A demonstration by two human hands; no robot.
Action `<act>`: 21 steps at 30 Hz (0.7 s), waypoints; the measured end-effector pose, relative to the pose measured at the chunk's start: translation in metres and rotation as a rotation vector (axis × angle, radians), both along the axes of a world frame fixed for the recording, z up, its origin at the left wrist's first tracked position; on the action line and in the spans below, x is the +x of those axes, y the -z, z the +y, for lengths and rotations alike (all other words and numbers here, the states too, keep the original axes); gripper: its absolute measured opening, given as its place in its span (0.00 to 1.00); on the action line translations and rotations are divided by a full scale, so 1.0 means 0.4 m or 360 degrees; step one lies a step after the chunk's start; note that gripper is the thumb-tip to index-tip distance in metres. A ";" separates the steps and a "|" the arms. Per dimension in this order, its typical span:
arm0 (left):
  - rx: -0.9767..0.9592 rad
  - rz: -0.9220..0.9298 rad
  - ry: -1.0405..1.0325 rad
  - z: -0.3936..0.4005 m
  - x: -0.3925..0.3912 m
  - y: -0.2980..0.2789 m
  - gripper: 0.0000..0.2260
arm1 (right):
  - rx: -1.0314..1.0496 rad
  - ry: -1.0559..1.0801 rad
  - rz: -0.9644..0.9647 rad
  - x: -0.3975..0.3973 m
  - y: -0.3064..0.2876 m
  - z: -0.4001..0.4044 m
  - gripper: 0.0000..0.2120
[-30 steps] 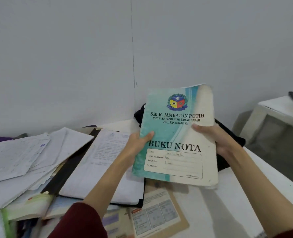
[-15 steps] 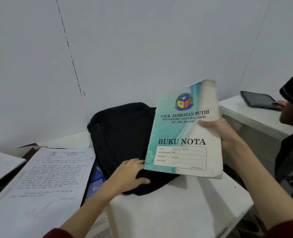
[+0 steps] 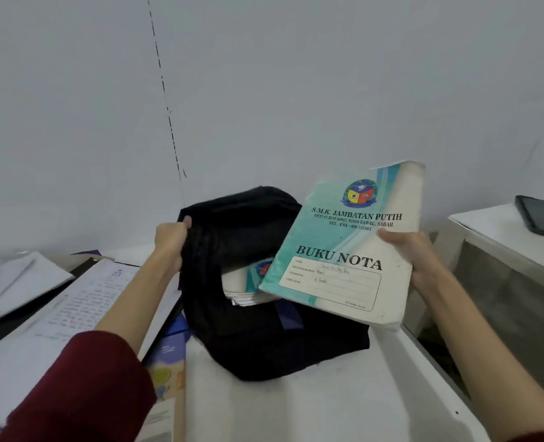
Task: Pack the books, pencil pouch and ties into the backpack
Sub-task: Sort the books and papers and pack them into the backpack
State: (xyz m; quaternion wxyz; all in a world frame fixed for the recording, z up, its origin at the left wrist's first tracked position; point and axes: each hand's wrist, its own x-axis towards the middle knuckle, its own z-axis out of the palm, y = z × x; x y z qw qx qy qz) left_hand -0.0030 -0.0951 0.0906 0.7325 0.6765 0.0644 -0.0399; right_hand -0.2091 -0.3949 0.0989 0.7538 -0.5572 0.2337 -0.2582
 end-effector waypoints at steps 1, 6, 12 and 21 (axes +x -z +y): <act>-0.0072 -0.0031 -0.0036 -0.003 0.003 -0.026 0.10 | 0.0006 0.0059 0.0006 0.006 0.009 0.008 0.10; 0.0246 -0.0412 -0.0058 -0.068 -0.023 -0.138 0.16 | 0.0162 0.0447 -0.0098 0.094 0.116 0.073 0.15; 0.1038 -0.1157 0.0253 -0.150 -0.112 -0.157 0.22 | 0.0175 0.0070 0.0041 0.183 0.242 0.284 0.27; 0.1242 -0.1268 0.0376 -0.119 -0.124 -0.184 0.22 | -0.0301 -0.1241 0.0473 0.122 0.151 0.360 0.07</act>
